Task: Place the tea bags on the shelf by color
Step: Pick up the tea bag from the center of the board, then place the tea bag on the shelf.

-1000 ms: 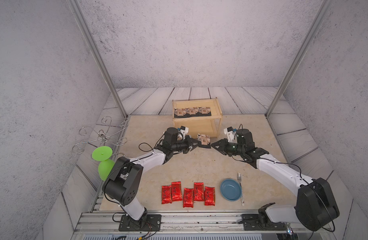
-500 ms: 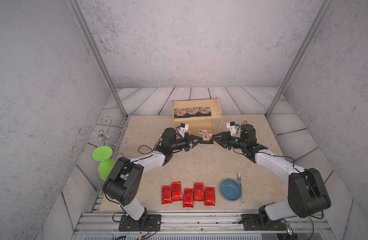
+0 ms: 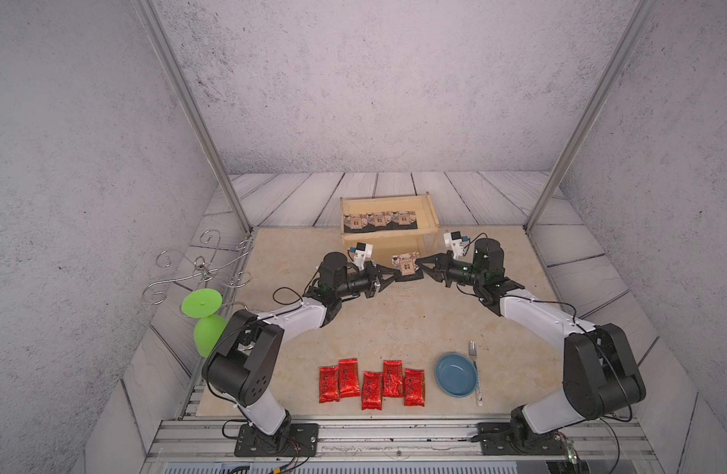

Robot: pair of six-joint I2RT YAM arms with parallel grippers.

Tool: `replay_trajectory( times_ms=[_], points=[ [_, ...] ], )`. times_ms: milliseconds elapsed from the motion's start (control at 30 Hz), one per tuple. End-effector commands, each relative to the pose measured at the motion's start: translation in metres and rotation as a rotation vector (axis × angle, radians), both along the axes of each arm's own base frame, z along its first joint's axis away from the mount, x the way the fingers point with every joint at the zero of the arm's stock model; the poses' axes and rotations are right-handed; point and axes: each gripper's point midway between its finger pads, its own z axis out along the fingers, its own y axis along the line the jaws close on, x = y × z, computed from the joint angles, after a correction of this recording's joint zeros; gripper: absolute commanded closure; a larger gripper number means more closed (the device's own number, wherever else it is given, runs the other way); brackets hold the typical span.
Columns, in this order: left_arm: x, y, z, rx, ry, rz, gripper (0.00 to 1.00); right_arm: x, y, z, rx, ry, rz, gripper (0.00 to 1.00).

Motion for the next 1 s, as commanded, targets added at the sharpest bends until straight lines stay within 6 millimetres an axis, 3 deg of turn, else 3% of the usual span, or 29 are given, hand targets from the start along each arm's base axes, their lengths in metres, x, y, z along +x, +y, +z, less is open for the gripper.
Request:
replay_trajectory(
  times_ms=[0,100,233,333,567,967],
  points=[
    [-0.003,0.002,0.010,-0.015,-0.029,-0.014,1.00,-0.001,0.001,0.013,0.005,-0.040,0.008,1.00],
    [-0.003,0.005,0.010,0.001,-0.027,-0.011,1.00,-0.001,-0.002,0.014,-0.042,-0.064,0.007,1.00],
    [-0.002,0.020,0.014,0.040,-0.045,0.009,0.54,0.007,-0.016,0.022,-0.150,-0.136,0.023,1.00],
    [-0.003,0.033,0.018,0.103,-0.071,0.021,0.39,0.021,-0.031,0.037,-0.185,-0.181,0.039,1.00],
    [-0.005,0.050,0.014,0.185,-0.076,0.008,0.38,0.065,-0.048,0.086,-0.122,-0.247,0.084,1.00],
    [-0.001,0.058,0.000,0.252,-0.068,-0.028,0.38,0.146,-0.058,0.099,-0.145,-0.288,0.009,1.00]
  ],
)
